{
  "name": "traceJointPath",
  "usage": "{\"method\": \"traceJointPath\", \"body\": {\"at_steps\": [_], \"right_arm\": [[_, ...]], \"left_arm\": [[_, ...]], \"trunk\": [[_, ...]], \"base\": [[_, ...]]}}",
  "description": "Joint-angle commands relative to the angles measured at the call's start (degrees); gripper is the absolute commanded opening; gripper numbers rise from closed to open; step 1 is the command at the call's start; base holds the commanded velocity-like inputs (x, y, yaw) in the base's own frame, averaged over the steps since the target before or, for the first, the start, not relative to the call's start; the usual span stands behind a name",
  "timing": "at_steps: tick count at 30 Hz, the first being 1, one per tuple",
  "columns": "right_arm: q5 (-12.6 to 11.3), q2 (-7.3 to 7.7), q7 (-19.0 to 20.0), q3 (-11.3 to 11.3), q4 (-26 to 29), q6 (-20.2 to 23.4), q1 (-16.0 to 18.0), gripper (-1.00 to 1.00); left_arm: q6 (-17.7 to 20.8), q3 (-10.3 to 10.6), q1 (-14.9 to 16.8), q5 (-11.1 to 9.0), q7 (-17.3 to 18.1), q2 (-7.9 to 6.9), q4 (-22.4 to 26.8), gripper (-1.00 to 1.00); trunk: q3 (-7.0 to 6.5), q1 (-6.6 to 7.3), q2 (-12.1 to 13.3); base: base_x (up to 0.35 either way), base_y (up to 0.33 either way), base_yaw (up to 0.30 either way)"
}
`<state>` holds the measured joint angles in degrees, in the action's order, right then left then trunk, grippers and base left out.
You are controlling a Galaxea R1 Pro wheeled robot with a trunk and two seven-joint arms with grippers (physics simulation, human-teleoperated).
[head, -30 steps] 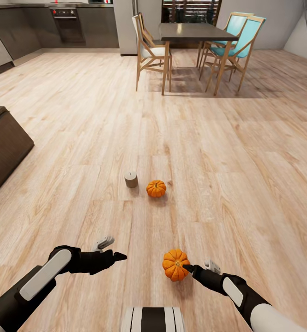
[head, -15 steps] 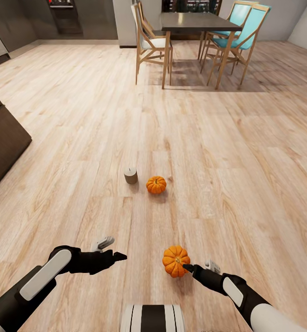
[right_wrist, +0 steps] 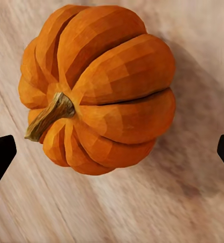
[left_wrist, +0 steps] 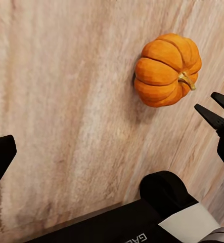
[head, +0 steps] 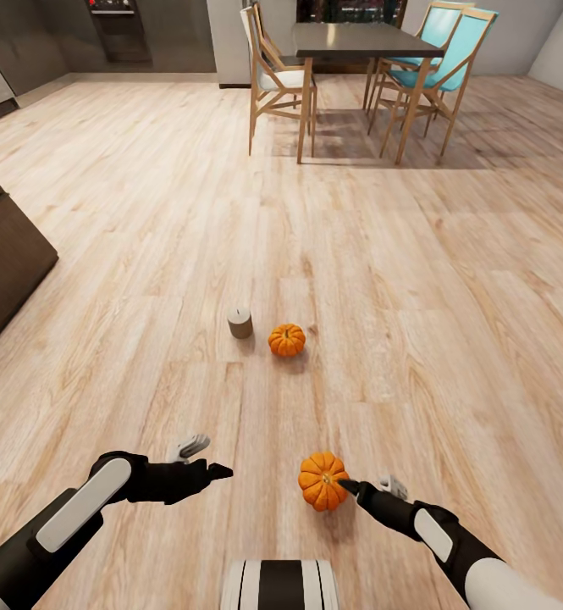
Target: Place each of the two pumpkins and all three candles from the living room inside a cabinet in the living room (use any cabinet), then make sure every cabinet is closed, and position the cauldron so it is next to a table in the living room.
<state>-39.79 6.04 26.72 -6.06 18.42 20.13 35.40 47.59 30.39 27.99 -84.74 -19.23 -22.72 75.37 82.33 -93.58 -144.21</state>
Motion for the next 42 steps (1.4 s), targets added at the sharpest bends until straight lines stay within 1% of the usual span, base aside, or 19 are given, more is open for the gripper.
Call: {"method": "traceJointPath", "body": {"at_steps": [1, 16, 23, 39, 42], "right_arm": [[-0.61, 0.09, -0.02, -0.45, 0.04, 0.18, 0.02, 1.00], [-0.64, 0.12, -0.15, -0.45, -0.05, 0.16, 0.02, 1.00], [-0.64, 0.12, -0.18, -0.45, -0.05, 0.10, 0.02, 1.00], [-0.64, 0.12, -0.27, -0.45, -0.05, 0.09, 0.02, 1.00], [-0.64, 0.12, -0.28, -0.45, -0.05, 0.09, 0.02, 1.00]], "left_arm": [[-0.04, 0.10, 0.05, -0.60, -0.54, -0.04, 0.05, 1.00], [-0.04, 0.18, 0.05, -0.50, -0.54, -0.04, 0.13, 1.00], [-0.04, 0.19, 0.05, -0.51, -0.54, -0.04, 0.11, 1.00], [-0.03, 0.12, 0.05, -0.58, -0.44, -0.03, -0.13, 1.00], [0.00, 0.11, 0.05, -0.59, -0.51, 0.00, -0.18, 1.00]], "trunk": [[0.04, 0.00, -0.01], [0.04, 0.00, -0.01], [0.04, 0.00, -0.01], [0.04, 0.00, -0.01], [0.70, -0.07, -0.06]], "base": [[0.108, 0.064, 0.000], [0.062, 0.026, 0.000], [0.117, 0.090, 0.000], [0.030, 0.032, 0.000], [0.000, 0.000, 0.000]]}}
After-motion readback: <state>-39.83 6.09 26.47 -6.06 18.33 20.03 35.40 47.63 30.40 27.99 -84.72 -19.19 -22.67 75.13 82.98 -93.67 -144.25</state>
